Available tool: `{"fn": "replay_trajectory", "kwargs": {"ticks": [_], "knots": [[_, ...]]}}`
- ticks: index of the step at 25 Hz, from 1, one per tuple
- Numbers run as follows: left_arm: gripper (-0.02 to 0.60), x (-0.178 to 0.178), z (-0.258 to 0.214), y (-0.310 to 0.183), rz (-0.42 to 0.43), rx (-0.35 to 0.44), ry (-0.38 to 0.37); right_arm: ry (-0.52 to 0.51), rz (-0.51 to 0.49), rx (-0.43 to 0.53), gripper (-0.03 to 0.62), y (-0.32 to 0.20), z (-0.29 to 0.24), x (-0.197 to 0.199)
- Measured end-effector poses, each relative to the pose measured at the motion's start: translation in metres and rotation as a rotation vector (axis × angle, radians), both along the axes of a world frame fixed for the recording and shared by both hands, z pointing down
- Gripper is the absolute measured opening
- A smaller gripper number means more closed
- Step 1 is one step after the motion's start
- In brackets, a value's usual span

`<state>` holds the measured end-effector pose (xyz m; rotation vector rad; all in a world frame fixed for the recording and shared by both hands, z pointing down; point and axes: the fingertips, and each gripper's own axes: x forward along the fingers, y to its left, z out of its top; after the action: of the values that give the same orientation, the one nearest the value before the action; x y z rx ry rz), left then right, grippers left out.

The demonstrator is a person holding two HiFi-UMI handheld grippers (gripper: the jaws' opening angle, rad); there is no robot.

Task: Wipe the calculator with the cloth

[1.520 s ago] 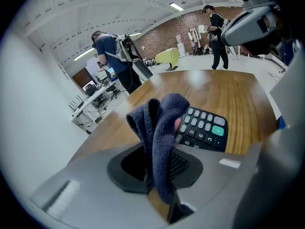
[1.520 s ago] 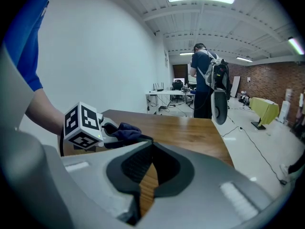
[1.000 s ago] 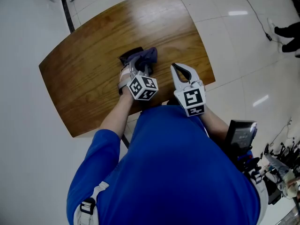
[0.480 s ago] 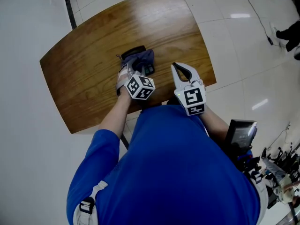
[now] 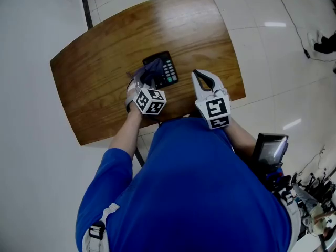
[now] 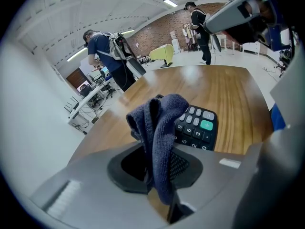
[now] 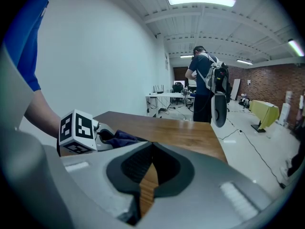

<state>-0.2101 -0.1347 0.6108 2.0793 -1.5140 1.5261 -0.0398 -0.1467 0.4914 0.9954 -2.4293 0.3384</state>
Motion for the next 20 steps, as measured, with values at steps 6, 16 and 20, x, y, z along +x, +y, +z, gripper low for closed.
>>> {"fn": "replay_trajectory", "kwargs": {"ticks": [6, 16, 20], "knots": [[0.066, 0.038, -0.007, -0.011, 0.081, 0.022, 0.042, 0.000, 0.027, 0.005, 0.003, -0.004, 0.001, 0.010], [0.066, 0.105, 0.017, -0.025, 0.227, -0.027, 0.054, 0.022, 0.072, -0.002, 0.003, -0.005, 0.013, 0.033], [0.066, 0.094, 0.018, -0.021, 0.201, -0.021, 0.043, 0.025, 0.064, -0.004, 0.003, -0.003, 0.015, 0.032]]}}
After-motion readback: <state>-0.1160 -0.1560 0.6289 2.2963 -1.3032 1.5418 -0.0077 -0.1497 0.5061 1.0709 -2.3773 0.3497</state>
